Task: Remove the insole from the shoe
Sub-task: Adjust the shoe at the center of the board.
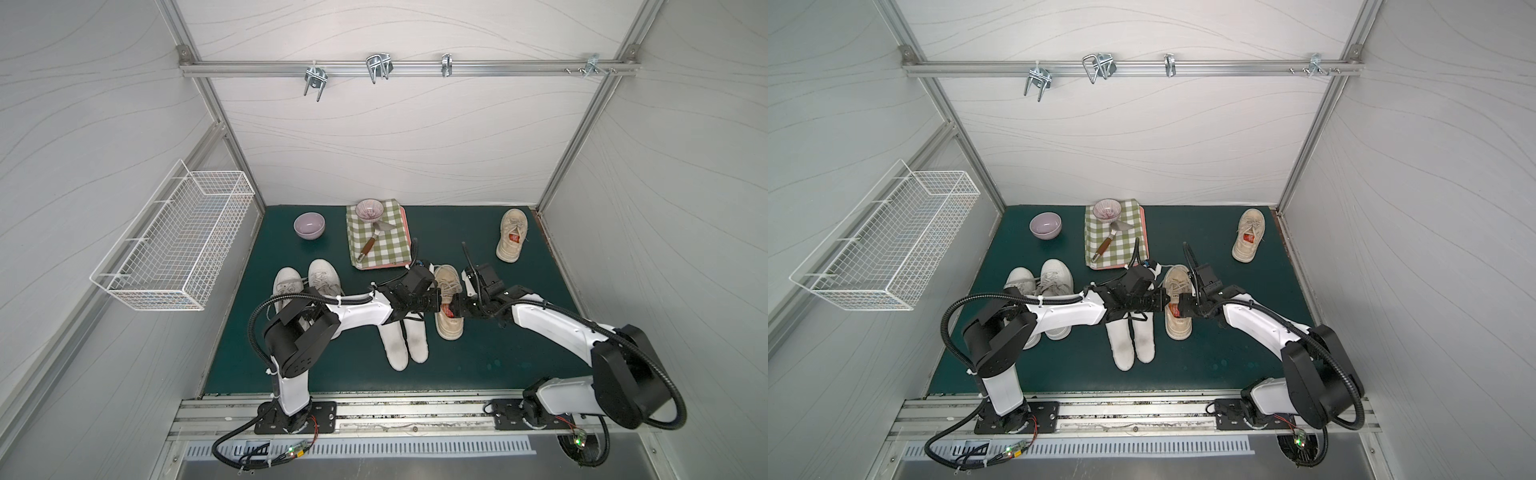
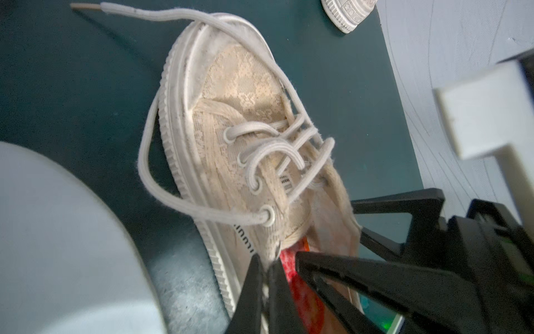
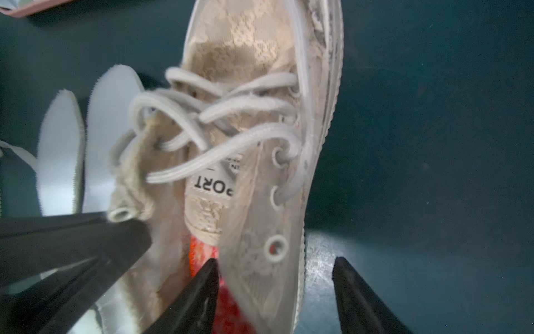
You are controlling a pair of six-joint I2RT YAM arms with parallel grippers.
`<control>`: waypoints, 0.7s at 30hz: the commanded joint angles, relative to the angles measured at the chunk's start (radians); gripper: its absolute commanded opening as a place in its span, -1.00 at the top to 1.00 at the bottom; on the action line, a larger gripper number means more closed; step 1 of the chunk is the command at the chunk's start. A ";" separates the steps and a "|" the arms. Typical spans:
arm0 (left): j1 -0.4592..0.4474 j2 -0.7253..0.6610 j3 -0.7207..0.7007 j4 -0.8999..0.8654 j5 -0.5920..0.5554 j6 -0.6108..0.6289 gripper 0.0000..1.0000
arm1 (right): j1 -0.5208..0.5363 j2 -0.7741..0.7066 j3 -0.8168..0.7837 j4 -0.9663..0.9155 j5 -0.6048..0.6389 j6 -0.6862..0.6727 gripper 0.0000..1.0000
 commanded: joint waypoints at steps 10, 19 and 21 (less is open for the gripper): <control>-0.005 0.025 0.048 -0.005 -0.009 0.030 0.74 | 0.005 0.059 0.085 0.086 0.120 0.056 -0.42; -0.007 0.046 0.084 -0.022 -0.005 0.083 0.21 | -0.021 0.049 0.100 0.104 0.120 0.076 -0.41; -0.009 0.056 0.097 -0.040 -0.017 0.088 0.11 | -0.022 0.038 0.094 0.106 0.120 0.081 -0.41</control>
